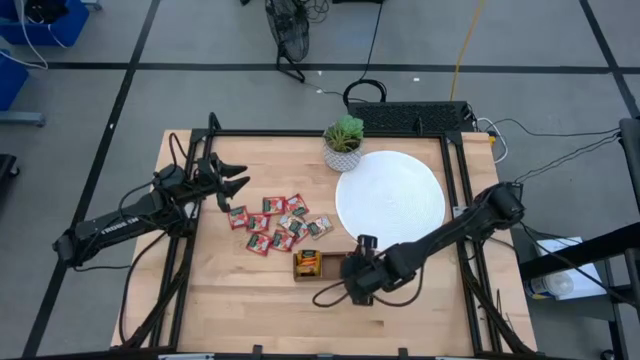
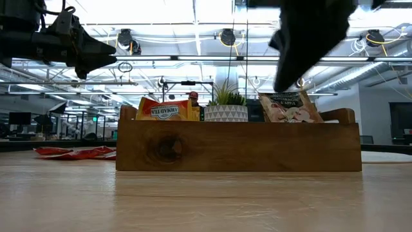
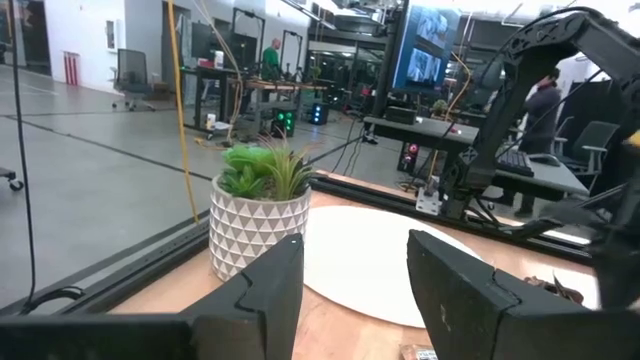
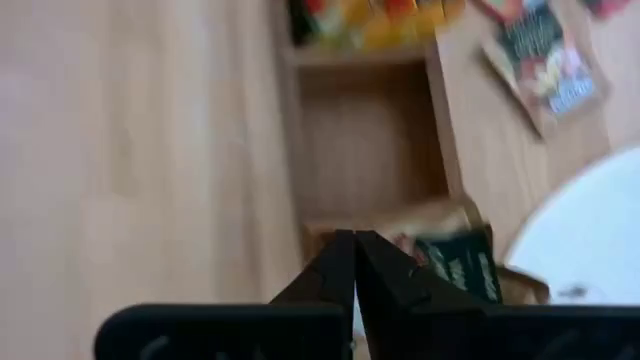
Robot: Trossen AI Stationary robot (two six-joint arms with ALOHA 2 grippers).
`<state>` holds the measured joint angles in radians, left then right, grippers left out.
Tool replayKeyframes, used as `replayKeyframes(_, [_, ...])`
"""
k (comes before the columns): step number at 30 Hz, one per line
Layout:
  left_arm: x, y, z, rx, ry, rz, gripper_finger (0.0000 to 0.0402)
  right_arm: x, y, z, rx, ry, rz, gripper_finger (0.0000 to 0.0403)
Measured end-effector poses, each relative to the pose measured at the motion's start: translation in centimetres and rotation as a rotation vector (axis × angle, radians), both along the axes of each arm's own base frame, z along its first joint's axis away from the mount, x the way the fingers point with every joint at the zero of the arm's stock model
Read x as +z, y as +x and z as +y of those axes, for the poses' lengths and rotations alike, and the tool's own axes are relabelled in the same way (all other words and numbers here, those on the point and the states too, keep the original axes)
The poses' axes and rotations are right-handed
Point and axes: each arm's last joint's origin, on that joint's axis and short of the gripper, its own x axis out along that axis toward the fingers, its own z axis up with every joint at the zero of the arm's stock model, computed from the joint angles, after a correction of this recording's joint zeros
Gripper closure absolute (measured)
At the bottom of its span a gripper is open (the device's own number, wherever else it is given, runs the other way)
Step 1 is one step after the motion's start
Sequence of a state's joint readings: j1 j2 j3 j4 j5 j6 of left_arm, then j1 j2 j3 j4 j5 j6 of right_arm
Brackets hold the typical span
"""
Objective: Pick & Place Tea
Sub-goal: Put the light brown tea bag into the right section of the wooden organizer
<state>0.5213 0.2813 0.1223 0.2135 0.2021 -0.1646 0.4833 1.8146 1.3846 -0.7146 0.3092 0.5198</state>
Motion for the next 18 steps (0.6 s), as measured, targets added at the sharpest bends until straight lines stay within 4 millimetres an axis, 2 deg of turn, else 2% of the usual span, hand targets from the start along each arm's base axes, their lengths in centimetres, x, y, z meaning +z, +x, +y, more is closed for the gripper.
replayKeyframes(3, [0.0, 0.0, 0.0, 0.0, 0.0, 0.0, 0.022, -0.9, -0.2, -0.3, -0.031, -0.024, 0.065, 0.0403])
replayKeyframes(12, [0.0, 0.0, 0.0, 0.0, 0.0, 0.0, 0.0219, -0.9, -0.3, -0.2, -0.046, 0.009, 0.072, 0.0403])
replayKeyframes(18, [0.0, 0.0, 0.0, 0.0, 0.0, 0.0, 0.022, -2.7, -0.8, -0.5, -0.055, 0.029, 0.076, 0.0403])
